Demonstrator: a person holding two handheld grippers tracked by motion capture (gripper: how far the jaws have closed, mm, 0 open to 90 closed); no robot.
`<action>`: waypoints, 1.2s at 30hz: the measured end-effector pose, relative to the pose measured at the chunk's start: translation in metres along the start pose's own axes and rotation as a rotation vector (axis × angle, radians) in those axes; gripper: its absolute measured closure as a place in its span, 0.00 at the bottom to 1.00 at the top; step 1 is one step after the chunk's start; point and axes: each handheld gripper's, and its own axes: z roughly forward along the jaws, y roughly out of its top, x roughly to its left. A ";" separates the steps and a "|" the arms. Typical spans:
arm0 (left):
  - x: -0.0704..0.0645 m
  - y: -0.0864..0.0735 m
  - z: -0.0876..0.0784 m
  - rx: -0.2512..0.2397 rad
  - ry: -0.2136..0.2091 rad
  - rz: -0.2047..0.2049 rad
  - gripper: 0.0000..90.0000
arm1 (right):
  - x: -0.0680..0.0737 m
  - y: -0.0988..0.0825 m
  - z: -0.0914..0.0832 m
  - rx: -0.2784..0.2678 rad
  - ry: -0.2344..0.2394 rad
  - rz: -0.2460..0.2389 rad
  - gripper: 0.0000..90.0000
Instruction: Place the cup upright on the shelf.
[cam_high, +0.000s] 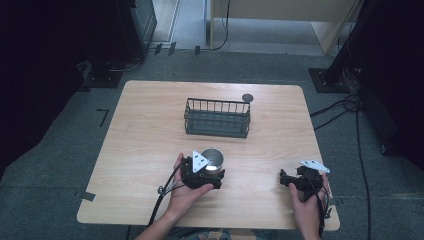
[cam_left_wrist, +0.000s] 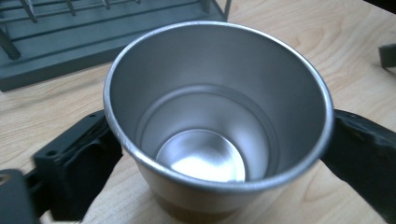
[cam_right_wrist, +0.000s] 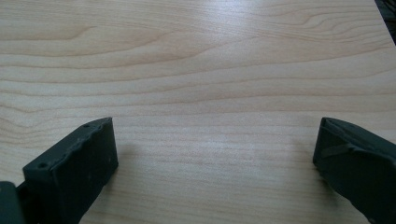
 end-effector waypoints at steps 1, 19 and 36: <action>0.000 0.000 0.001 0.001 0.006 0.002 0.05 | 0.000 0.000 0.000 0.000 0.000 0.000 0.00; 0.010 0.012 0.002 -0.016 0.027 0.006 0.21 | 0.000 0.000 0.000 0.000 0.000 0.000 0.00; 0.043 0.058 -0.011 -0.091 0.062 -0.035 0.21 | 0.000 0.000 0.000 0.000 0.000 0.002 0.00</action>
